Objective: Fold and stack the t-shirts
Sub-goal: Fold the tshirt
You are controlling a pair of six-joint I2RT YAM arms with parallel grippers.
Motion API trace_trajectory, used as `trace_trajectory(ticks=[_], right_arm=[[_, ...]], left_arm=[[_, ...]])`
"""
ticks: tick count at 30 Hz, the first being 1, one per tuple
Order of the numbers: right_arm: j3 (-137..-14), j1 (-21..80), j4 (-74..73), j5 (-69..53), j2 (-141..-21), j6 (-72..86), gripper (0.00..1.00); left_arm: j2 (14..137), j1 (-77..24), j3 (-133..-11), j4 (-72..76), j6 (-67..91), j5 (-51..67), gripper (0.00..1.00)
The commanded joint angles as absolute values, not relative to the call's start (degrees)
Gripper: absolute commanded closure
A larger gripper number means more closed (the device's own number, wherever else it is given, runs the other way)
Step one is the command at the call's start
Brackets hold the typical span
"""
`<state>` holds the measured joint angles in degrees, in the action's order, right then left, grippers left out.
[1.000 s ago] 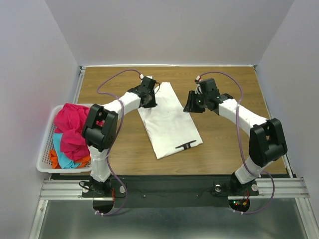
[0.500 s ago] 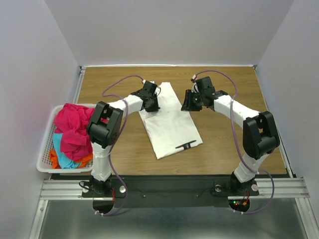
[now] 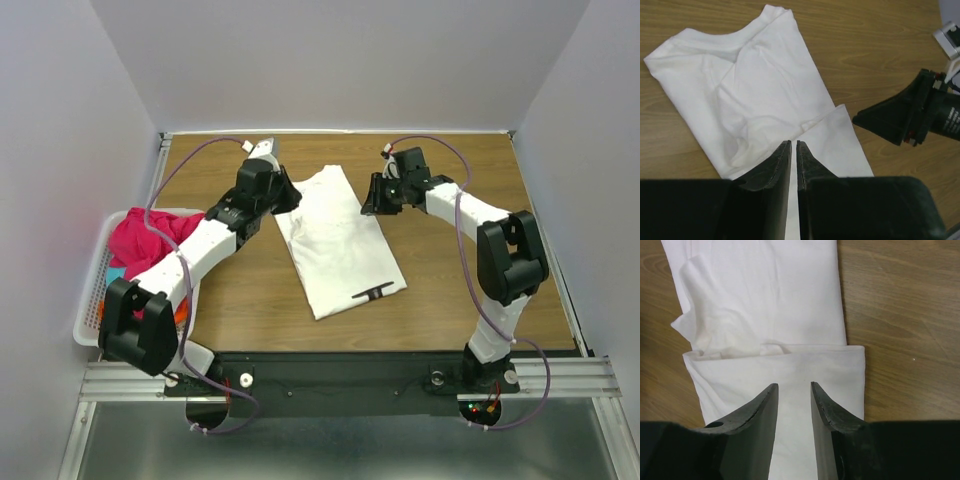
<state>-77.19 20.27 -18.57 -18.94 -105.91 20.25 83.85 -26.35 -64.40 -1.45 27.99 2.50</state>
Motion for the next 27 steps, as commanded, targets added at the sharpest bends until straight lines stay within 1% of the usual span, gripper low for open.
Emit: trace_trajectory(ticks=[1, 5, 9, 15, 16, 18, 24, 27], right_arm=[[-80.59, 20.04, -13.98, -23.02, -108.1, 18.63, 0.62], [-81.3, 19.78, -12.66, -24.08, -110.82, 18.55, 0.62], [-81.39, 19.78, -11.95, -25.05, -112.85, 18.2, 0.63], [-80.68, 19.42, -11.34, -24.7, -113.64, 17.32, 0.63], [-80.6, 19.34, -11.25, -24.78, -113.64, 17.4, 0.63], [-80.51, 19.07, -11.16, -24.87, -113.91, 17.23, 0.63], [-80.77, 18.81, -10.99, -24.96, -114.52, 17.14, 0.63], [-81.03, 18.72, -10.9, -24.79, -114.79, 17.23, 0.63]], left_arm=[[82.71, -26.46, -55.39, -0.35, 28.83, 3.25, 0.78], [84.72, -26.02, -51.07, 3.6, 29.88, 2.99, 0.79], [85.78, -25.05, -50.36, 5.53, 30.76, -1.56, 0.8], [89.82, -24.7, -55.63, 5.01, 26.28, -6.93, 0.8], [90.43, -24.61, -56.16, 4.84, 25.93, -7.38, 0.82], [92.71, -24.43, -57.74, 4.92, 25.58, -7.73, 0.82], [99.74, -24.61, -62.75, 4.48, 24.0, -3.09, 0.85], [101.86, -25.57, -64.24, 3.69, 23.82, -2.46, 0.88]])
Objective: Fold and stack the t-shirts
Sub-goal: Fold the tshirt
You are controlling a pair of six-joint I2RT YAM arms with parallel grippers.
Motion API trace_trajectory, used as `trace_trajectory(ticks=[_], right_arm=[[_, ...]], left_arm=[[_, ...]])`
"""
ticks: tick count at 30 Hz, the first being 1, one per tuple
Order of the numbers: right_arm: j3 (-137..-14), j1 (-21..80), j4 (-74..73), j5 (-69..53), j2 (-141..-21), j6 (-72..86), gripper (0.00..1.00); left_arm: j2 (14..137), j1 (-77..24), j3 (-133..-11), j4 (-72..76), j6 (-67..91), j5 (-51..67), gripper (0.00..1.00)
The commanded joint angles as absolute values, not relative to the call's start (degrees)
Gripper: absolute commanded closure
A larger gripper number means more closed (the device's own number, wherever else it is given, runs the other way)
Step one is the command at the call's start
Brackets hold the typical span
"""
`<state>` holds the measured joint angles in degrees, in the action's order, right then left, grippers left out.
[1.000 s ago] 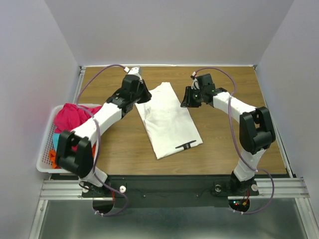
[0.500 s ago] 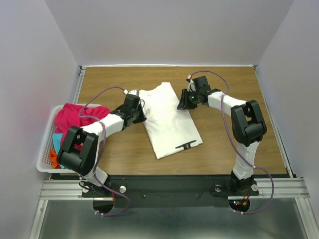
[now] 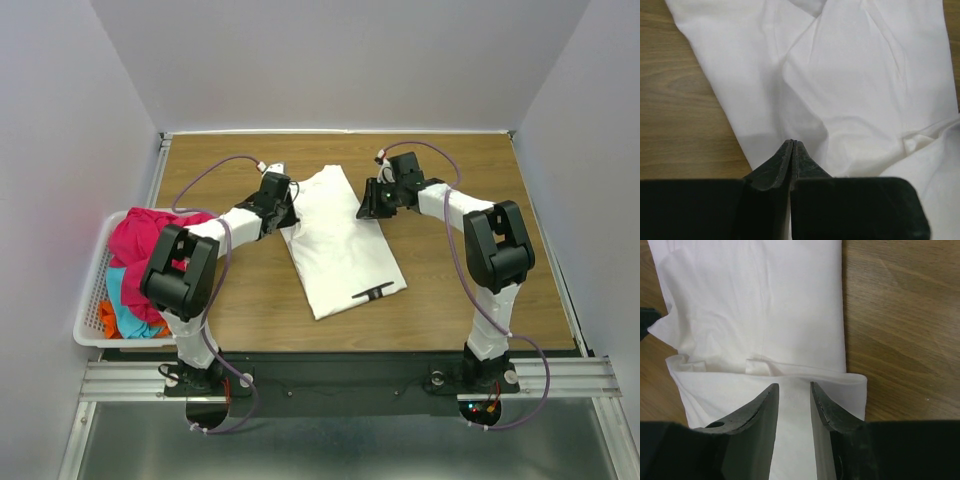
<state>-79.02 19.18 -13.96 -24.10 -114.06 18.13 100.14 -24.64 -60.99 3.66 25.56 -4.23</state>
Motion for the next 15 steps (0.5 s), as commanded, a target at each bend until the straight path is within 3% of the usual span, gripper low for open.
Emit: trace_trajectory(ticks=[1, 15], right_arm=[[-81.12, 18.72, -10.9, -24.87, -114.87, 17.23, 0.63], [-81.83, 18.46, -10.72, -25.58, -116.89, 17.75, 0.63]], left_arm=[[102.13, -25.84, -64.34, 3.52, 23.82, -2.46, 0.89], [110.57, -28.56, -69.35, -2.28, 23.03, -6.24, 0.89]])
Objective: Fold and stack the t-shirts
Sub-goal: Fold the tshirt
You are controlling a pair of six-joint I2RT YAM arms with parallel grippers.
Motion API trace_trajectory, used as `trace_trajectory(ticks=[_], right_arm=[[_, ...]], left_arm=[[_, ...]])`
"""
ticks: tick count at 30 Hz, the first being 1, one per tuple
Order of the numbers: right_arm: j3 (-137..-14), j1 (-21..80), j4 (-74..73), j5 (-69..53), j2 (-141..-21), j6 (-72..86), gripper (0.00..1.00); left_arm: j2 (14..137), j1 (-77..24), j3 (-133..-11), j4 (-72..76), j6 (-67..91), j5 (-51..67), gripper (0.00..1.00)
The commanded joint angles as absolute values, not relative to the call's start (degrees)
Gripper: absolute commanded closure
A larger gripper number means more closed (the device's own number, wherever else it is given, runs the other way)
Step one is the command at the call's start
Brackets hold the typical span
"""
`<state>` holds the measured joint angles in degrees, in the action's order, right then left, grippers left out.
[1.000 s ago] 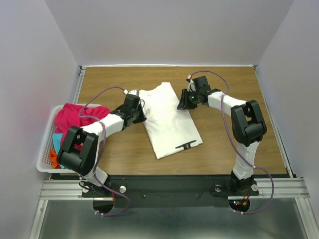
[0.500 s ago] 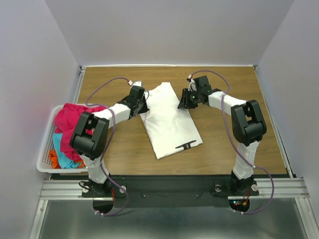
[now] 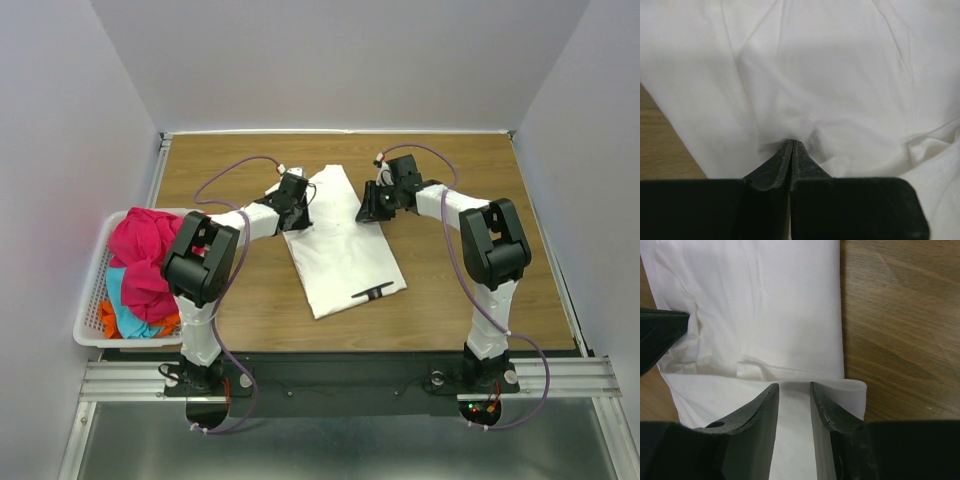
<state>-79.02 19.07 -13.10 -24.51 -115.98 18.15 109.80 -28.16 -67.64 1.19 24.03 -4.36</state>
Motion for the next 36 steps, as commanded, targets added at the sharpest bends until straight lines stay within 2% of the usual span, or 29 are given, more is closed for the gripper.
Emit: trace_trajectory(ticks=[1, 4, 6, 7, 12, 15, 18, 19, 22, 26, 30, 36], right_arm=[[-81.83, 18.54, -10.72, -25.49, -116.46, 17.84, 0.63], [-81.65, 18.37, -10.9, -25.23, -114.97, 18.1, 0.63], [-80.95, 18.28, -10.9, -24.79, -112.68, 18.28, 0.63], [-80.6, 18.37, -10.9, -24.44, -111.81, 18.46, 0.63], [-76.65, 18.37, -10.9, -24.34, -104.96, 20.65, 0.63], [-72.43, 18.37, -11.07, -26.27, -102.05, 22.4, 0.63], [-66.9, 18.37, -11.25, -28.64, -98.18, 24.07, 0.63], [-65.06, 18.37, -11.34, -30.22, -96.26, 24.6, 0.63], [-57.85, 18.28, -11.25, -33.83, -93.18, 26.1, 0.63], [-48.36, 18.46, -11.25, -31.38, -87.11, 26.28, 0.63], [-41.23, 18.28, -11.16, -28.04, -84.74, 25.4, 0.63], [-35.95, 18.19, -11.43, -24.0, -79.64, 26.1, 0.63]], left_arm=[[109.52, -28.56, -69.35, -2.72, 23.2, -6.94, 0.89], [105.31, -28.56, -69.52, -3.51, 23.47, -9.04, 0.88], [101.28, -28.48, -70.13, -5.09, 23.73, -10.89, 0.81], [99.86, -28.48, -70.22, -5.71, 23.99, -11.33, 0.81], [90.2, -28.56, -68.92, -8.52, 26.63, -12.04, 0.57], [86.85, -28.74, -65.58, -8.7, 28.47, -9.5, 0.5], [83.59, -29.88, -60.67, -8.35, 31.01, -4.85, 0.52], [82.45, -30.14, -59.08, -7.31, 31.55, -1.61, 0.6], [81.65, -31.2, -53.36, -5.1, 33.57, 2.0, 0.66], [83.4, -31.11, -47.91, 2.17, 36.38, 4.39, 0.78], [87.97, -30.59, -46.06, 4.31, 39.02, 5.45, 0.82], [91.05, -30.5, -44.74, 3.34, 40.08, 2.99, 0.82]])
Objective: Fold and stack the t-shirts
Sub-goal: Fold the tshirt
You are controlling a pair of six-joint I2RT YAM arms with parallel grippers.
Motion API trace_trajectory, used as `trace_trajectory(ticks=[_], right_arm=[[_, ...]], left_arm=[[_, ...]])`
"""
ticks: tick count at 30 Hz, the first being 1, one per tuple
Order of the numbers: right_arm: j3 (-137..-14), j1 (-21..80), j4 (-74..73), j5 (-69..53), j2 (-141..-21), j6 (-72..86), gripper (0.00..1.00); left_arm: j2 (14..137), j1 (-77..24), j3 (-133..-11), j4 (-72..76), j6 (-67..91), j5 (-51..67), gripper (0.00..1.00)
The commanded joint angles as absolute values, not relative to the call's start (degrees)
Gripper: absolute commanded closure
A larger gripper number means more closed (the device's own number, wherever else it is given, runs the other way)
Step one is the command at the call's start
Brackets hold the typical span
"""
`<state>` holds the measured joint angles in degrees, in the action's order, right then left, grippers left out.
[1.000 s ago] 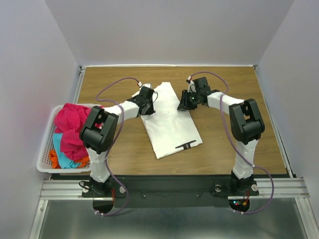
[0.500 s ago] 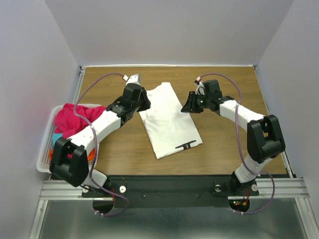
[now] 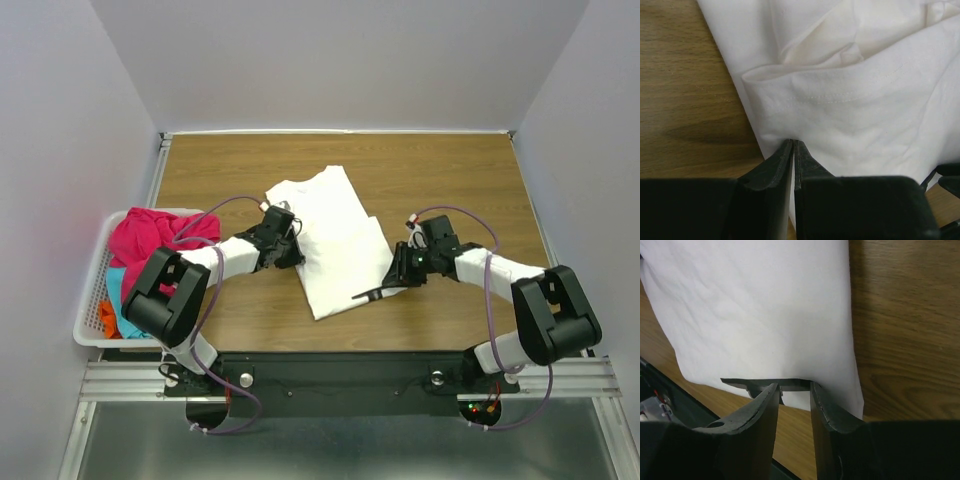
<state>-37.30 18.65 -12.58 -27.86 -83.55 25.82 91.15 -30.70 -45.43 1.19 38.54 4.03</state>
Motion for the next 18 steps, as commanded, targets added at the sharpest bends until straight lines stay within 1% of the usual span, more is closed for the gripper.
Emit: trace_trajectory(ticks=[1, 7, 9, 10, 12, 13, 14, 17, 18], right_arm=[[-35.51, 18.19, -11.43, -23.04, -78.85, 26.28, 0.63], [-33.75, 18.28, -12.74, -21.8, -76.56, 25.75, 0.62], [-34.88, 18.28, -13.44, -22.15, -75.42, 25.58, 0.62], [-35.41, 18.28, -14.93, -21.89, -74.8, 25.49, 0.62], [-36.82, 18.28, -17.04, -20.57, -72.52, 25.14, 0.59], [-38.31, 18.28, -19.4, -18.22, -71.81, 24.79, 0.57], [-39.02, 18.19, -20.64, -17.06, -71.11, 24.44, 0.56], [-41.56, 18.28, -26.09, -12.58, -70.14, 23.03, 0.48], [-42.09, 18.28, -27.32, -11.87, -70.31, 22.59, 0.46]], left_arm=[[91.75, -30.5, -44.21, 2.56, 40.25, 2.03, 0.82], [90.36, -30.59, -40.17, 1.58, 42.54, 0.53, 0.82], [88.69, -30.67, -39.38, 0.97, 42.54, 0.53, 0.79], [86.25, -30.76, -39.29, 0.44, 42.45, -0.95, 0.71], [83.42, -31.29, -39.99, -3.41, 42.28, -2.89, 0.59], [80.71, -32.42, -41.21, -6.56, 41.93, -5.08, 0.47], [79.47, -33.21, -41.83, -8.16, 42.01, -6.05, 0.4], [75.94, -37.16, -44.29, -14.73, 43.76, -8.87, 0.22], [75.33, -38.13, -44.64, -16.33, 44.64, -9.4, 0.21]])
